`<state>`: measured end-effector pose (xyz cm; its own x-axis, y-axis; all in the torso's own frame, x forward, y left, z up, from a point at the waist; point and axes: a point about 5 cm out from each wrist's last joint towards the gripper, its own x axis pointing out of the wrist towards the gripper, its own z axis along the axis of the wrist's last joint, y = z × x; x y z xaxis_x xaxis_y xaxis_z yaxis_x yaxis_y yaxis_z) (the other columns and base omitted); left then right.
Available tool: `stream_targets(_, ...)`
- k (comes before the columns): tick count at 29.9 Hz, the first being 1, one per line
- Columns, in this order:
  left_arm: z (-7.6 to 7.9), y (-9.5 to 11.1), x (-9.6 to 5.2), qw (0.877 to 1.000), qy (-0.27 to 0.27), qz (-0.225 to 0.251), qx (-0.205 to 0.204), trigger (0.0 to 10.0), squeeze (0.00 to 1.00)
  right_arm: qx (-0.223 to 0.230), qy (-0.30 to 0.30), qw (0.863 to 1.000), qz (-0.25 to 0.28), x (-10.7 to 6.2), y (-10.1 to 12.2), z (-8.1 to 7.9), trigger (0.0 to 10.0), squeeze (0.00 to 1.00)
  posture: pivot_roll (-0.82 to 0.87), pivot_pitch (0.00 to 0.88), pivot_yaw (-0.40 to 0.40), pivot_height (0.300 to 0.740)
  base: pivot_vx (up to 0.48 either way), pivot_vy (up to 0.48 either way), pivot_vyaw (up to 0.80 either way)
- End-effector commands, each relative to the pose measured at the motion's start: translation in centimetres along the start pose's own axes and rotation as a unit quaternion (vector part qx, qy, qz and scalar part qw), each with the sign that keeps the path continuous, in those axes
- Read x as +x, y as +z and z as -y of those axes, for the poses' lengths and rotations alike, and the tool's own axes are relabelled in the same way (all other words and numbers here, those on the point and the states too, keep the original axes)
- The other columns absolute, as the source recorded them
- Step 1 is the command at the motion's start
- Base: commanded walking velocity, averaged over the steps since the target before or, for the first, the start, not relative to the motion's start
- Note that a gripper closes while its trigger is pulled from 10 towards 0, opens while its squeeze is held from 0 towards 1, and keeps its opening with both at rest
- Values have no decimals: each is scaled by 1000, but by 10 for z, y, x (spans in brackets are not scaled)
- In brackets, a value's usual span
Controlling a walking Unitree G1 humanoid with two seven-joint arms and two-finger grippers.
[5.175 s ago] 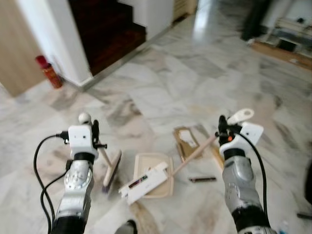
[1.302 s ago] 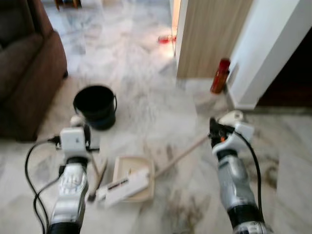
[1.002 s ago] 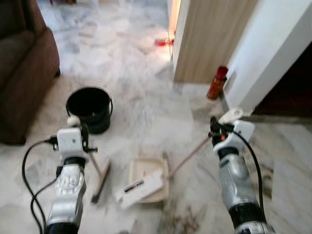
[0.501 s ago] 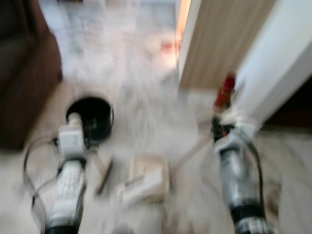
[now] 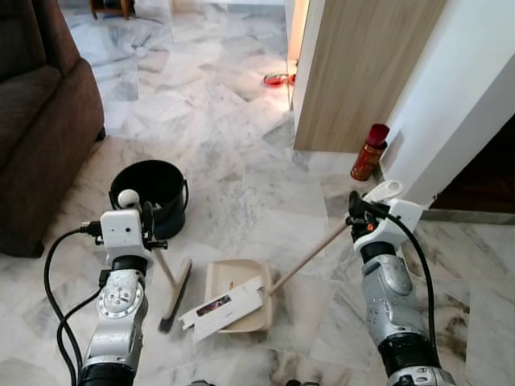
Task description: Sweep floor
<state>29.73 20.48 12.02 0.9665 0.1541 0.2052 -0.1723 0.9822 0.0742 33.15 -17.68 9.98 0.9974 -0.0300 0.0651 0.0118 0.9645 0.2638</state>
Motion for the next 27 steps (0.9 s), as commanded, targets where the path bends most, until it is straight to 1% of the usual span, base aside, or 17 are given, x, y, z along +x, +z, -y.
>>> stream_targets(1, -3, 9, 3, 1000, 4, 21, 4, 10000, 0, 11, 5, 1000, 20, 3, 7, -4, 10000, 0, 50, 137, -16, 740, 0, 379, 0)
stream_targets(19, -4, 9, 2, 1000, 5, 21, 6, 10000, 0, 9, 7, 1000, 18, 4, 6, -5, 10000, 0, 54, 135, -18, 740, 0, 381, 0)
stream_targets(27, -7, 9, 1, 1000, 10, 22, 9, 10000, 0, 9, 5, 1000, 15, 3, 5, -4, 10000, 0, 55, 142, -19, 740, 0, 398, 0)
